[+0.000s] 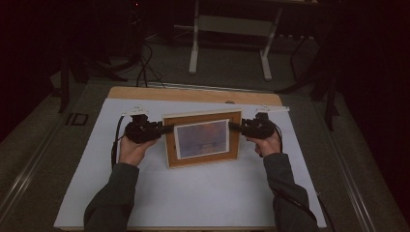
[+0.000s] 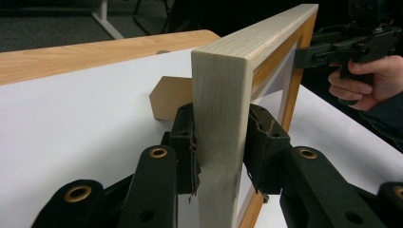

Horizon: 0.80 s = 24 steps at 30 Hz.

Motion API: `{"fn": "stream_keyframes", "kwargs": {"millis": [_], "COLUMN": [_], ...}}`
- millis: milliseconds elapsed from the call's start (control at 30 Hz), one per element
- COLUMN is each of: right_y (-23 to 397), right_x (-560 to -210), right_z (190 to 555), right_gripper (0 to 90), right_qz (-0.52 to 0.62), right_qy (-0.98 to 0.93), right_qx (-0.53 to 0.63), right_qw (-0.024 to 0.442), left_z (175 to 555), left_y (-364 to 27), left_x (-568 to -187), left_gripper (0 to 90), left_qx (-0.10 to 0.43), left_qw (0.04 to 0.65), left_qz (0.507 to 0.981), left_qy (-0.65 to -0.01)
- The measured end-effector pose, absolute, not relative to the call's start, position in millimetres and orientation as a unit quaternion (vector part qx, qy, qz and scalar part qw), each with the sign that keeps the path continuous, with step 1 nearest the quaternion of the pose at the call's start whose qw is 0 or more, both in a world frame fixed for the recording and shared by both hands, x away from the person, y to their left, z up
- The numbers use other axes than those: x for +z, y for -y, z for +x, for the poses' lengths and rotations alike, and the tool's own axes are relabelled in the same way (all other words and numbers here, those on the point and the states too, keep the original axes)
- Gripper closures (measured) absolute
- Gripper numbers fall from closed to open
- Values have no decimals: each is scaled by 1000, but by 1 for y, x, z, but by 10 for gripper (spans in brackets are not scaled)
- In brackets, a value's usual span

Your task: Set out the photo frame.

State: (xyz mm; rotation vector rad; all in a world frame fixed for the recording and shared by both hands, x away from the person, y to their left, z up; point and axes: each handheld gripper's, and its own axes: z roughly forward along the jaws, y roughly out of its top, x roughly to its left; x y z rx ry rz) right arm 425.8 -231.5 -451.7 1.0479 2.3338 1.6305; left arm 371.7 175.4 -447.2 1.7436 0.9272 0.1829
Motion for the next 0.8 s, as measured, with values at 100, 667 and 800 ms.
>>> {"fn": "stream_keyframes", "kwargs": {"millis": [100, 667, 800], "right_y": [232, 234, 234], "right_x": [-452, -453, -453], "right_z": [424, 416, 414], "right_gripper": [567, 607, 612], "right_qz": [344, 339, 338], "right_qy": [-768, -772, -772], "right_qx": [538, 535, 535], "right_qw": [54, 53, 53], "left_z": [373, 379, 380], "left_y": [-176, -179, -180], "left_x": [-447, -449, -449], "left_gripper": [673, 661, 660], "left_qx": [78, 74, 73], "left_qw": [547, 554, 556], "left_qz": [736, 731, 731], "left_qy": [-391, -392, -389]}}
